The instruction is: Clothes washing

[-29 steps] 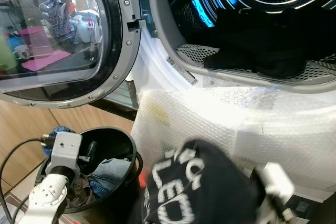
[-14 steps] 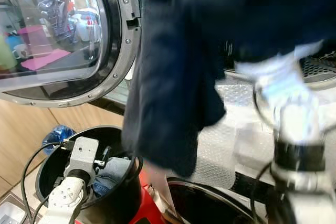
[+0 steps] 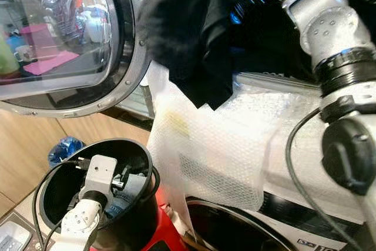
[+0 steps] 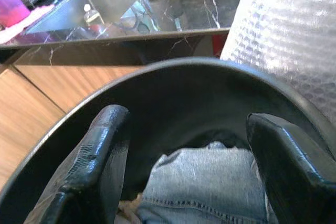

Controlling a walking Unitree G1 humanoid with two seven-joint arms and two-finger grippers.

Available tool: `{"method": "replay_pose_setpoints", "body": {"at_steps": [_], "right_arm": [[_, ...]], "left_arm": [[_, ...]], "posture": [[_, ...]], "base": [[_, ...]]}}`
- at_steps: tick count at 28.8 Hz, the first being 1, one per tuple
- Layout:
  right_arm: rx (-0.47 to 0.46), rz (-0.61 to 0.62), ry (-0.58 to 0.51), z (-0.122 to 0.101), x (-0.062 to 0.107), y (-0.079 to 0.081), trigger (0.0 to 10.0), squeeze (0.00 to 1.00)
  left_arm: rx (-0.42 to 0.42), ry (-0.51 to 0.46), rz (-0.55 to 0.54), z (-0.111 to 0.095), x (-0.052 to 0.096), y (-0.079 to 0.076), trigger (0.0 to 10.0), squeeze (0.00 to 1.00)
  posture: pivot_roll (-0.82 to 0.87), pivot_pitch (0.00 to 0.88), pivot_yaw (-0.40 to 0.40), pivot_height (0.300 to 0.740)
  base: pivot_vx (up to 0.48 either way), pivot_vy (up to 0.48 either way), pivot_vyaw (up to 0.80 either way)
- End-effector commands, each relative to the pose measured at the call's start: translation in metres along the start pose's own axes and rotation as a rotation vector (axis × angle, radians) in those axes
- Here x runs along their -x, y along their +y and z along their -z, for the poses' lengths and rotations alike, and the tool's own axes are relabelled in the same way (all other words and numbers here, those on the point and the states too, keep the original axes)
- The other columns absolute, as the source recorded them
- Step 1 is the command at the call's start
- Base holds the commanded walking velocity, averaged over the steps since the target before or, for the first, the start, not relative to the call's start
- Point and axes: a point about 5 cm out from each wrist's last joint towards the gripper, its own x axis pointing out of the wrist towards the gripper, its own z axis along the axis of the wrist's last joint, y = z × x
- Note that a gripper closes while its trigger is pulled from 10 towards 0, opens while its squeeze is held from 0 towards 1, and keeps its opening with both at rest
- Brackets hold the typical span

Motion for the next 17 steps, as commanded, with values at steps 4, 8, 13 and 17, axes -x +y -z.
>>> {"method": "replay_pose_setpoints", "body": {"at_steps": [4,8,13,17], "right_arm": [[0.258,0.612,-0.194,-0.074,0.03,-0.052,0.0,0.0],[0.237,0.844,-0.284,-0.094,0.058,-0.081,0.0,0.0],[0.297,0.792,-0.121,-0.061,0.054,-0.088,8.9,0.0],[0.386,0.674,0.083,-0.011,0.044,-0.082,10.0,0.0]], "left_arm": [[0.008,0.01,-0.037,0.004,0.005,0.005,10.0,0.0],[0.006,-0.001,-0.055,0.003,0.007,0.008,10.0,0.0],[0.007,0.002,-0.07,0.002,0.005,0.011,10.0,0.0],[0.002,0.019,-0.025,0.004,0.003,0.005,10.0,0.0]], "posture": [[0.03,0.0,0.086,0.74],[0.03,0.0,0.09,0.74],[0.01,0.0,0.102,0.74],[0.01,0.0,0.112,0.74]], "base": [[0.0,0.0,0.0],[0.0,0.0,0.0],[0.0,0.0,0.0],[0.0,0.0,0.0]]}}
